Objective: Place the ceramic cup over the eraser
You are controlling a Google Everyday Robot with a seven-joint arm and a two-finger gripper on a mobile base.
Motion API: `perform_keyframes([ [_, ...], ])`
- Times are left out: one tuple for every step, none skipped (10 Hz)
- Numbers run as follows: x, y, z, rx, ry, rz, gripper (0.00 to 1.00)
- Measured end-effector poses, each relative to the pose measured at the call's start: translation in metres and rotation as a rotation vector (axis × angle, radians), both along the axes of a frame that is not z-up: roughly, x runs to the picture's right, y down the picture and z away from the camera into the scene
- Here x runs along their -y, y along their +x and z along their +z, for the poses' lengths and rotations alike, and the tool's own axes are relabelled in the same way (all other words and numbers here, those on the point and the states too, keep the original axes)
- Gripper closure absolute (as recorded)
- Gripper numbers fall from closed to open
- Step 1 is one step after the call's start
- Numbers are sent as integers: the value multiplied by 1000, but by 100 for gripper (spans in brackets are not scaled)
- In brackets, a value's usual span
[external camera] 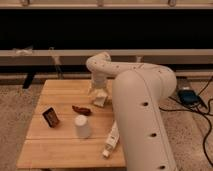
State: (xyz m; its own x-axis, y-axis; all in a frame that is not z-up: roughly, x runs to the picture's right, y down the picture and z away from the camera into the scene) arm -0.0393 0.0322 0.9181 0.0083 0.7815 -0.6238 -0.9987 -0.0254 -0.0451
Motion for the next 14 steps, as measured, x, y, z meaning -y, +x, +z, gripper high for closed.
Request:
perform_keyframes([
  [0,0,0,0,0,0,20],
  [0,0,0,0,0,0,20],
  [0,0,0,0,0,0,20],
  [0,0,0,0,0,0,20],
  [0,0,0,0,0,0,20],
  [0,0,0,0,0,0,20],
  [0,0,0,0,0,0,20],
  [0,0,0,0,0,0,20],
  [0,0,0,0,0,0,20],
  [0,0,0,0,0,0,20],
  [-1,0,-1,3,0,-3,20],
  [-2,-1,-7,18,6,-7,20],
  [-6,-2,-13,33,12,-14,20],
  [-12,-5,-22,43,18,-27,20],
])
